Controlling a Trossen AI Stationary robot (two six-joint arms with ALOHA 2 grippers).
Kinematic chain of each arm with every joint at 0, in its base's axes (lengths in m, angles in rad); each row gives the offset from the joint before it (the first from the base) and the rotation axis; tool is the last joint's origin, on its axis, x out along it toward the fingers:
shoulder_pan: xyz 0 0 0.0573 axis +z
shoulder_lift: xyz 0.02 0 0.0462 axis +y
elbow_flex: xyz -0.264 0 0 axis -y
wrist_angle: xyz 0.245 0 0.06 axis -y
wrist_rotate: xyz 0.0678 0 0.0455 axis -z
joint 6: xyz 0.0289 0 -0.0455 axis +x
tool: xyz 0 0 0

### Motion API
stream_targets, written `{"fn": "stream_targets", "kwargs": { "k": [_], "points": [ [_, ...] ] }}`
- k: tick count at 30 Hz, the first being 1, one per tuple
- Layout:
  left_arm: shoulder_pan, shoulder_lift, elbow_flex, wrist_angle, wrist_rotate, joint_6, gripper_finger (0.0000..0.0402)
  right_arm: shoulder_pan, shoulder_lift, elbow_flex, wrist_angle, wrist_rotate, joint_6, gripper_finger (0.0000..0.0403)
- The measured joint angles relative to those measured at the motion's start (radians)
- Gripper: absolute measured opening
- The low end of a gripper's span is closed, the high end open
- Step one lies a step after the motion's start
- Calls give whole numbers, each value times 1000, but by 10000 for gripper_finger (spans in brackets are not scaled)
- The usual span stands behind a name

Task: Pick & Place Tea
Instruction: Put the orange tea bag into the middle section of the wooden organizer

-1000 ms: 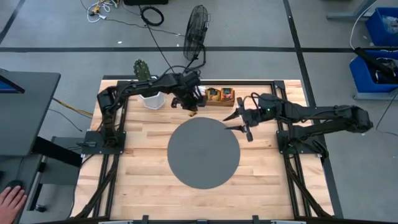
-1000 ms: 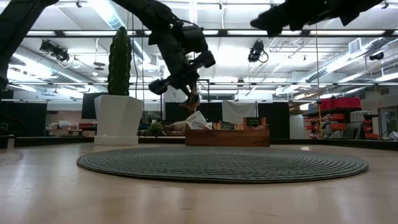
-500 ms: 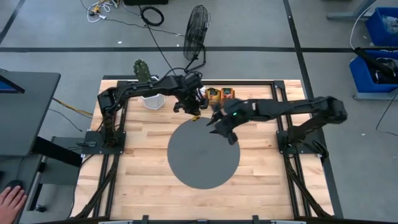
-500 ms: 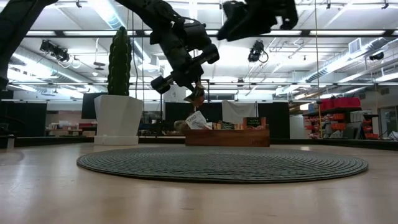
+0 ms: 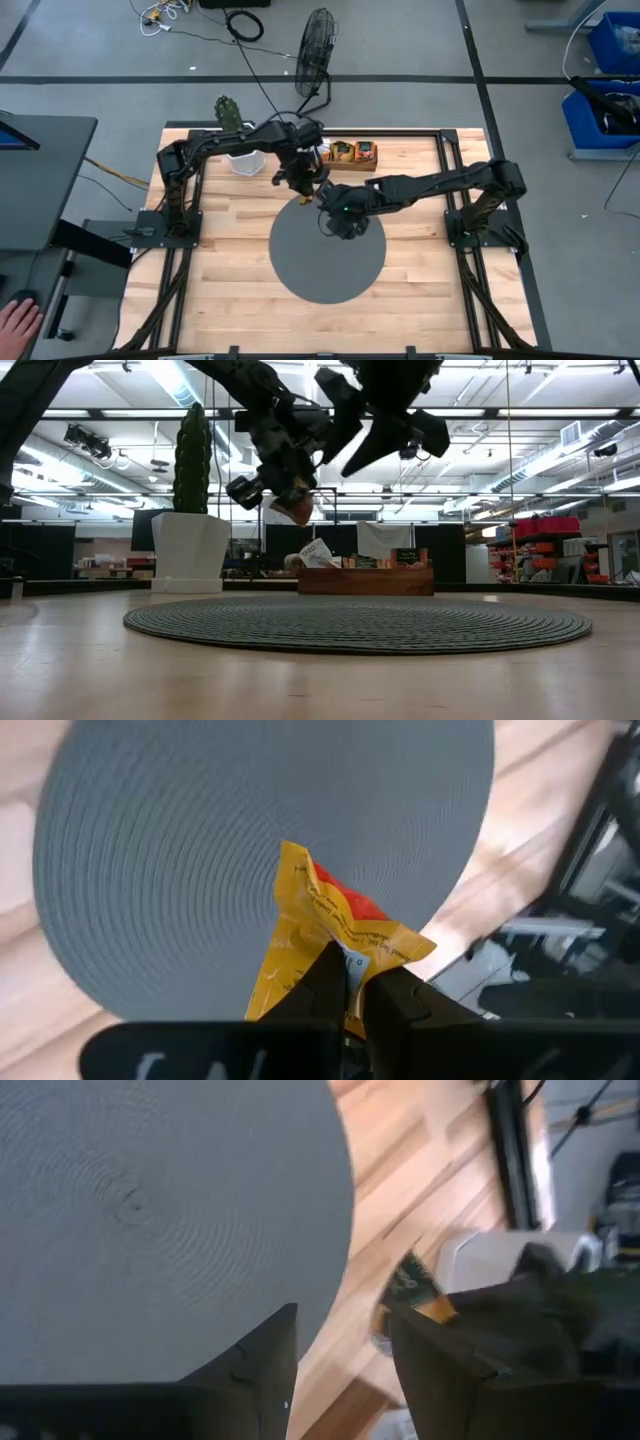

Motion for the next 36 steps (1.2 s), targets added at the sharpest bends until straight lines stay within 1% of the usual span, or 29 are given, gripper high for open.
{"fn": "stream_targets", "kwargs": {
  "k": [2,4,5,7,10,12,15,17,22,25,28,30,31,33,34,36],
  "points": [
    [-1,0,0,-21,24,44,19,13,0,0,26,0,-6,164],
    [-6,0,0,-26,33,115,17,24,-4,0,35,-23,-5,164],
    [-10,0,0,-26,19,143,17,29,-9,0,28,-44,1,164],
    [-26,0,0,-12,-42,199,17,38,-25,0,29,-87,61,164],
    [-56,0,0,13,-114,305,17,50,-61,0,28,-125,228,160],
    [-79,0,0,48,-156,359,17,53,-96,0,18,-132,374,154],
    [-110,-5,0,93,-200,400,16,52,-168,0,-36,-131,616,140],
    [-127,-11,0,145,-206,402,17,52,-224,0,-99,-129,752,129],
    [-159,-62,0,281,-204,406,19,59,-383,-9,-302,-56,1007,99],
    [-170,-117,-1,393,-217,431,19,68,-507,-79,-347,9,1146,82],
    [-178,-187,1,566,-253,523,19,70,-640,-195,-271,43,1306,69],
    [-179,-227,0,680,-268,594,19,70,-723,-286,-130,45,1405,63],
    [-183,-242,2,771,-268,627,19,69,-758,-335,-37,45,1449,61],
    [-185,-274,-1,874,-262,670,20,70,-812,-429,175,45,1525,59],
    [-187,-284,1,968,-258,691,20,69,-836,-475,291,45,1559,59],
    [-190,-308,0,1067,-240,712,20,61,-858,-568,526,44,1620,61]
  ]
}}
